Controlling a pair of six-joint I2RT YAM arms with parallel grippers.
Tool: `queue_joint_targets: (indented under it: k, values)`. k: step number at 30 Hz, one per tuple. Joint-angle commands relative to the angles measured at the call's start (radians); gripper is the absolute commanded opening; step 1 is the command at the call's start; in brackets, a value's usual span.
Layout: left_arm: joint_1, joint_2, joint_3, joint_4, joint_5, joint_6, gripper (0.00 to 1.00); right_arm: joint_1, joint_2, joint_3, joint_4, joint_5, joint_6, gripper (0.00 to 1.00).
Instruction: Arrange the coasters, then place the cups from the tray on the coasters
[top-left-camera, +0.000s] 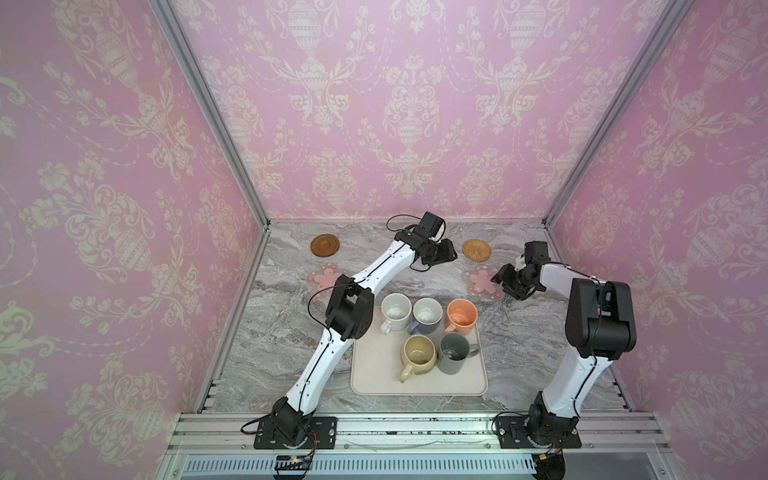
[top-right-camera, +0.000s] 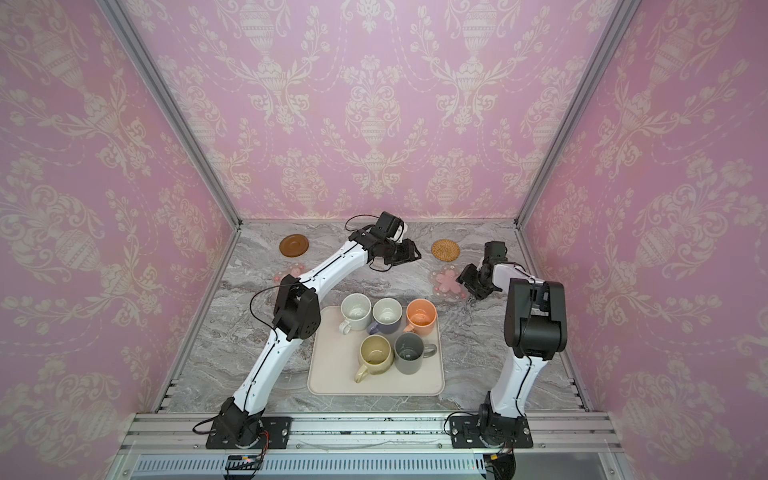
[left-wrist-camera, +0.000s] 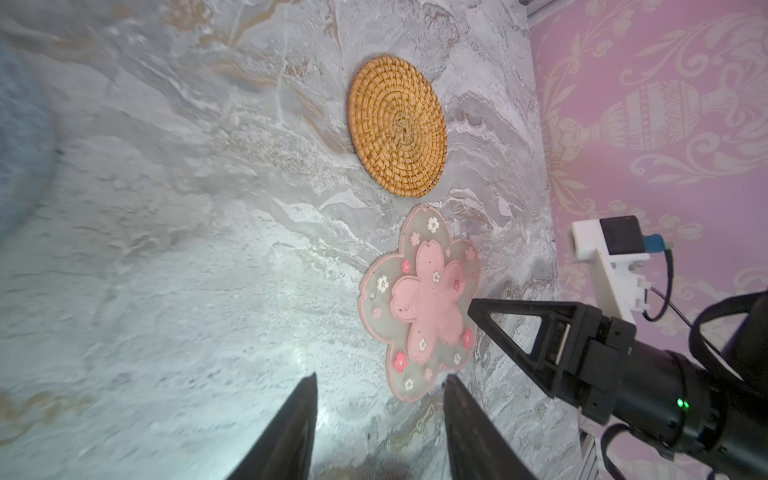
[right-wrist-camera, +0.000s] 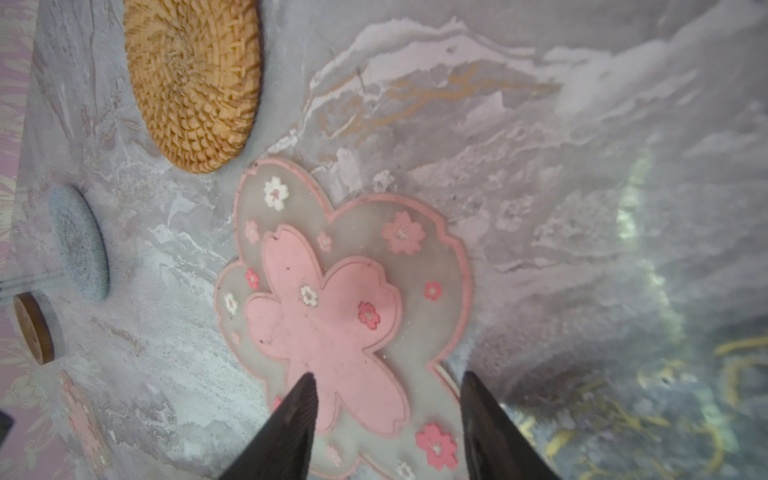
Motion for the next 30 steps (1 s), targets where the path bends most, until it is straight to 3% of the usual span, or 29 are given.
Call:
queue_joint_targets:
  k: [1,5,14,22,30]
  values:
    - [0.024,-0.100,-0.049,-0.125,-0.084,0.116,0.51,-0.006,0.011,0.016,0.017,-0.033,0.009,0.57]
    - [0.077,-0.222,-0.227,-0.097,-0.143,0.139,0.51,-0.006,0.014,0.007,0.045,-0.052,0.033,0.57]
    - [0.252,-0.527,-0.765,0.193,-0.125,0.042,0.49,0.002,0.018,0.019,0.045,-0.052,0.042,0.56]
    - [0.355,-0.613,-0.864,0.176,-0.149,0.085,0.49,0.021,-0.012,0.026,0.030,-0.041,0.049,0.56]
    - [0.442,-0.604,-0.837,0.117,-0.170,0.113,0.47,0.030,-0.141,0.004,-0.028,0.007,-0.020,0.56]
